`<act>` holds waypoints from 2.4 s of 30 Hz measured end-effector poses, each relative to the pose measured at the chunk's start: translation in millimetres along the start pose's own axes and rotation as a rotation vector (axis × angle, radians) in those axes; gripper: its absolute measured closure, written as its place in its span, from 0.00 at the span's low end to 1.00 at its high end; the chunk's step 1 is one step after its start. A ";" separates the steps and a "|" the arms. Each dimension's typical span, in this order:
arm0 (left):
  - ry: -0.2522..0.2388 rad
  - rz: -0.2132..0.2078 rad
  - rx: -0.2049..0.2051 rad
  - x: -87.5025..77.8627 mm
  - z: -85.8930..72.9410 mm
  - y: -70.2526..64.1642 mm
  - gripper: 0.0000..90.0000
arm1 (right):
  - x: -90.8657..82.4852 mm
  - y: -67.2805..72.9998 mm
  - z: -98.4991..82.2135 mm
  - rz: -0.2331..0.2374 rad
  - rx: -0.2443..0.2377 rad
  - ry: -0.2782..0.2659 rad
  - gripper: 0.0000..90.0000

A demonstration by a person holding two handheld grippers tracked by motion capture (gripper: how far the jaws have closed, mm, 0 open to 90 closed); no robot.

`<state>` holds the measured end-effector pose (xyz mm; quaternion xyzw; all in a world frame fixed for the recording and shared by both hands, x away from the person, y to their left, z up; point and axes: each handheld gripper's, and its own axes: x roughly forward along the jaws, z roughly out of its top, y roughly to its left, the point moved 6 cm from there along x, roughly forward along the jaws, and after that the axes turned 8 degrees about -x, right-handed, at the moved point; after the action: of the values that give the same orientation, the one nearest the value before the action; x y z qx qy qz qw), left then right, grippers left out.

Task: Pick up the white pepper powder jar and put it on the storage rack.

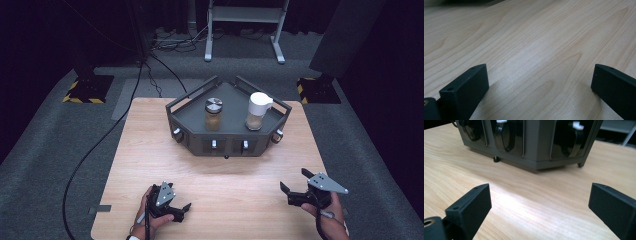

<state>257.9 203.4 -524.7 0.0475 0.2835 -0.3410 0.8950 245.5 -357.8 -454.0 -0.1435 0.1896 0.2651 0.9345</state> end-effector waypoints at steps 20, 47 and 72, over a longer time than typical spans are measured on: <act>0.000 0.000 -0.001 0.0 0.0 0.0 0.01 | 12.9 9.5 -37.6 0.018 0.036 0.082 0.05; 0.000 0.000 0.000 0.0 0.0 0.1 0.01 | 18.7 16.9 -57.2 0.039 0.052 0.139 0.05; 0.000 0.000 0.000 0.0 -0.1 0.0 0.01 | 21.1 20.5 -57.2 0.023 0.021 0.146 0.01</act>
<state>257.8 203.4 -524.8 0.0473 0.2835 -0.3411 0.8950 234.9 -352.8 -517.3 -0.1506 0.2614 0.2626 0.9165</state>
